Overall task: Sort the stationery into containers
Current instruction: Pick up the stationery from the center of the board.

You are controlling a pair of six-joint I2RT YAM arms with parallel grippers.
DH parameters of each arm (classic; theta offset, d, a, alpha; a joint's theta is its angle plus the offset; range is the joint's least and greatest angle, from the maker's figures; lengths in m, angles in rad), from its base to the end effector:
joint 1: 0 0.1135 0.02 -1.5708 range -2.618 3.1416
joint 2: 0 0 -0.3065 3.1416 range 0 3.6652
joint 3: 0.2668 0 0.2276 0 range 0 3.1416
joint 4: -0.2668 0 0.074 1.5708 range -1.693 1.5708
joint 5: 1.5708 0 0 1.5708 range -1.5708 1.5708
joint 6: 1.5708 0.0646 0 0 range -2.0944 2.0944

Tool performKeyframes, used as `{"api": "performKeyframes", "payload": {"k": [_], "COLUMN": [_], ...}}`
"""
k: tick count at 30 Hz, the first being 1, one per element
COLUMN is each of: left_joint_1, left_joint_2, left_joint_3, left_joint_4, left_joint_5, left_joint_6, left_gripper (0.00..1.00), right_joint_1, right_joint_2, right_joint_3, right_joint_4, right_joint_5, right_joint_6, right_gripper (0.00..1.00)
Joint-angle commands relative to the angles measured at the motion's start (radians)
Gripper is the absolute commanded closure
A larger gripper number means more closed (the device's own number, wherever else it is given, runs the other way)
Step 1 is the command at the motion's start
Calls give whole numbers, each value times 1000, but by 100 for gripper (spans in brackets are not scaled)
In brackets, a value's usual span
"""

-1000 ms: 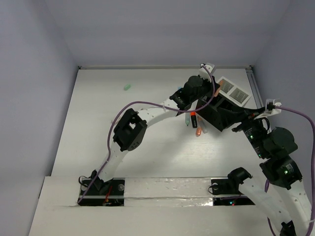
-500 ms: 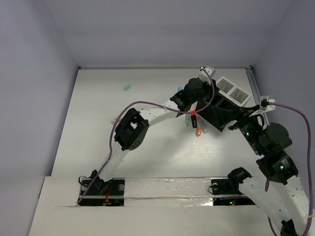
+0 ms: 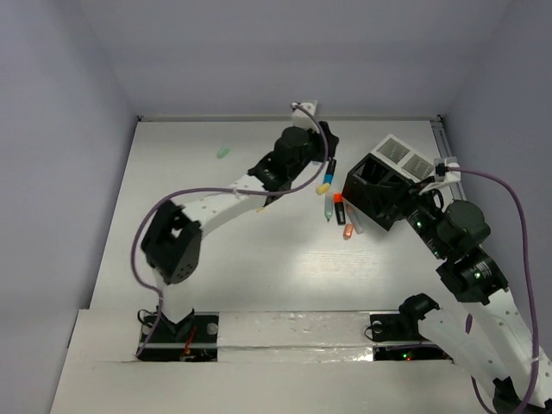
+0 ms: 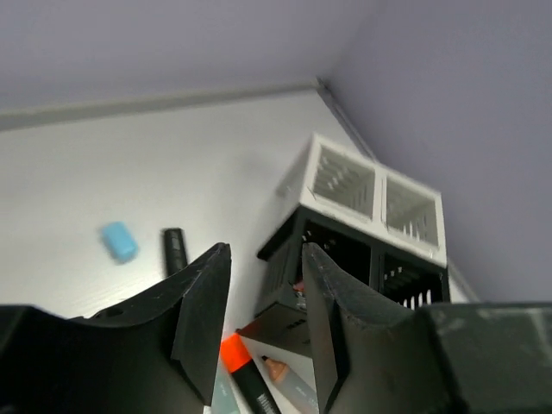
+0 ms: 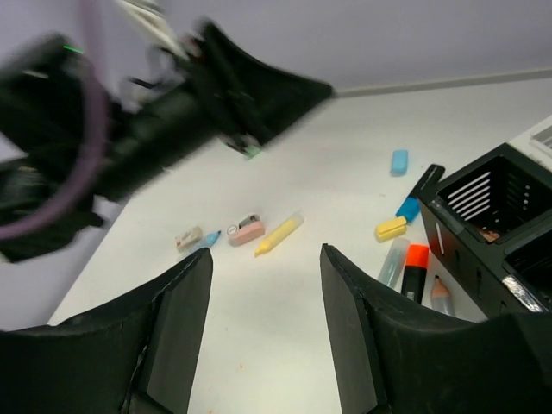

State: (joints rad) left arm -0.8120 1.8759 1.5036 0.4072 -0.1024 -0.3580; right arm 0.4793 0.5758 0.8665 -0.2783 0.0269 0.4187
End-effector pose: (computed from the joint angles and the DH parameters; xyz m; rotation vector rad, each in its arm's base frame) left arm 0.3327 -0.3413 0.3867 0.2767 1.5742 -0.8445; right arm 0.0848 0.0421 0.4025 -0.0267 1.5994 0.6836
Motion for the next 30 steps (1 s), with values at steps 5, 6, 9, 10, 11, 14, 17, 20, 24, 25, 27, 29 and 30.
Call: {"api": "performKeyframes", "payload": {"k": [5, 6, 9, 10, 11, 14, 17, 20, 24, 25, 27, 29, 30], "left_joint_1": [7, 7, 7, 7, 7, 7, 7, 7, 7, 7, 7, 7, 7], "left_joint_2": [-429, -473, -624, -655, -716, -833, -948, -1047, -1149, -1179, -1207, -1241, -1251], "left_joint_3": [-374, -428, -589, -618, -670, -755, -821, -873, -924, -931, -960, -1002, -1019], "left_joint_4": [2, 16, 13, 1, -31, -91, -120, -156, -208, -214, -220, -203, -182], "left_joint_5": [-275, -279, -299, -299, -303, -315, -316, -309, -299, -298, -290, -260, -249], "left_joint_6": [-70, -70, -93, -98, -107, -122, -134, -139, -136, -134, -134, -145, -148], "left_gripper": [66, 65, 59, 58, 56, 49, 43, 36, 29, 29, 27, 26, 24], "right_joint_1": [8, 8, 8, 18, 18, 38, 38, 38, 38, 38, 38, 38, 38], "right_joint_2": [133, 156, 254, 277, 321, 412, 485, 591, 731, 784, 847, 949, 984], "right_joint_3": [-29, -29, -23, -20, -17, 20, 67, 126, 250, 271, 322, 409, 442], "right_joint_4": [125, 139, 172, 183, 194, 200, 197, 157, 96, 87, 44, 13, -27], "right_joint_5": [-113, -125, -183, -203, -205, -177, -154, -90, 33, 57, 111, 134, 140], "right_joint_6": [6, 8, 25, 26, 26, 6, -9, -46, -98, -101, -109, -113, -115], "right_gripper": [42, 42, 43, 42, 42, 40, 38, 35, 29, 29, 27, 25, 24]}}
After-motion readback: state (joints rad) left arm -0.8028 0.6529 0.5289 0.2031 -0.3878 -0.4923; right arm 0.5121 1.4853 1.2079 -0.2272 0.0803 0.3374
